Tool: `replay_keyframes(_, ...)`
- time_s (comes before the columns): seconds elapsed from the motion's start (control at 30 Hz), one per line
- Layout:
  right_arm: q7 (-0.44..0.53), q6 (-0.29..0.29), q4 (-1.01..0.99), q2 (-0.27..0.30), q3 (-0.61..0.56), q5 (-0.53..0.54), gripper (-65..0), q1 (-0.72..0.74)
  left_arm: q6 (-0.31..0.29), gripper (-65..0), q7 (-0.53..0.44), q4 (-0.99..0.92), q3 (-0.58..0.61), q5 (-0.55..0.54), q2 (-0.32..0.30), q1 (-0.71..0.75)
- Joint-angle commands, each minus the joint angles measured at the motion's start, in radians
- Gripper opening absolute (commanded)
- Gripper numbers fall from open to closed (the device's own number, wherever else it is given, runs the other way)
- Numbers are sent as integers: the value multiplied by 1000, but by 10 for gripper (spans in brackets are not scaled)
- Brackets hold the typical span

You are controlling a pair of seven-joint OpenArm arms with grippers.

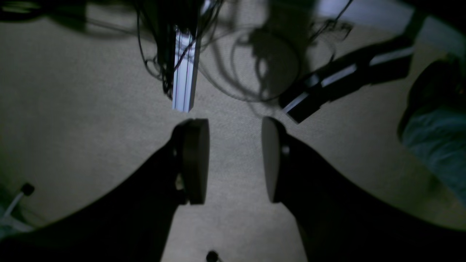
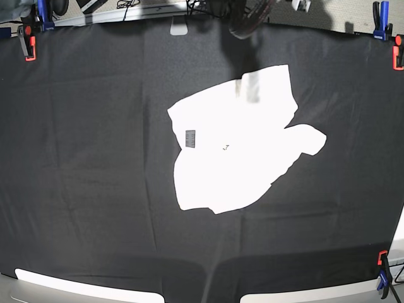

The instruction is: Layout the t-shirt on the table in an organized manner, then fold the t-shirt properly

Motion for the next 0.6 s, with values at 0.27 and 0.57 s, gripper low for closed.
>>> replay_keyframes(0.27,-4,2,328,94,1,3,-414,-259,-5,-401,43,266,-70,-11,-34,229)
replay_keyframes(0.57,-215,3,577,172,1,3,-414,-343,-5,-401,318,600,-289,-296,-33,363)
